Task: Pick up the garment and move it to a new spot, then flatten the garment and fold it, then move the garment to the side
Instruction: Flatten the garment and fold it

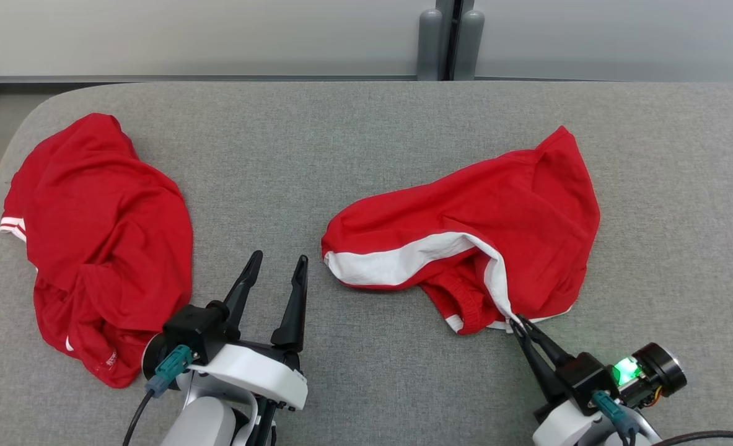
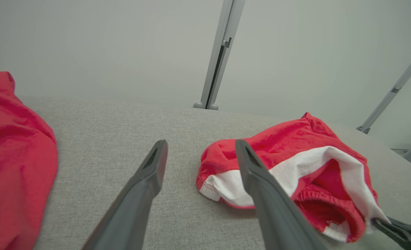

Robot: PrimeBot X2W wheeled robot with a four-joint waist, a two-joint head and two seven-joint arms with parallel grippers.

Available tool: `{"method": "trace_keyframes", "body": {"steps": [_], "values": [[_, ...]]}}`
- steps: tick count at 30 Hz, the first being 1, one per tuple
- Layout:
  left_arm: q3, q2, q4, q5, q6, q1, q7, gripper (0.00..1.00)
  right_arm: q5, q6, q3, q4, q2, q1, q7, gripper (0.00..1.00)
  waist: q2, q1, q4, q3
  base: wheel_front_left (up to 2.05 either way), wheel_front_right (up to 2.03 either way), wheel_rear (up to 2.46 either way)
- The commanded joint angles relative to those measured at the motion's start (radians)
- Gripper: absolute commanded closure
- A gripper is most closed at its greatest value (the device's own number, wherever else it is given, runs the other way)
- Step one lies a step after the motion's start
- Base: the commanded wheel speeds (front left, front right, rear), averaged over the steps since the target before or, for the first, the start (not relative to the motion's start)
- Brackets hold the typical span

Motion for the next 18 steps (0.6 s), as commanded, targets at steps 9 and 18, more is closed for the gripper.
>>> {"method": "trace_keyframes", "body": {"steps": [9,18], "values": [[0.002,0.004,0.027,0.008,-0.018,-0.021,-0.002,0.00,0.003,0.000,-0.154,-0.065,0.006,0.002,-0.001,1.00,0.0000,0.0000,-0.021,0.000,0.00,0.00,0.00],[-0.097,0.004,0.216,0.020,-0.075,-0.075,-0.002,0.00,-0.003,0.000,-0.241,-0.066,0.012,-0.021,-0.001,1.00,0.0000,0.0000,-0.040,0.003,0.00,0.00,0.00]]}}
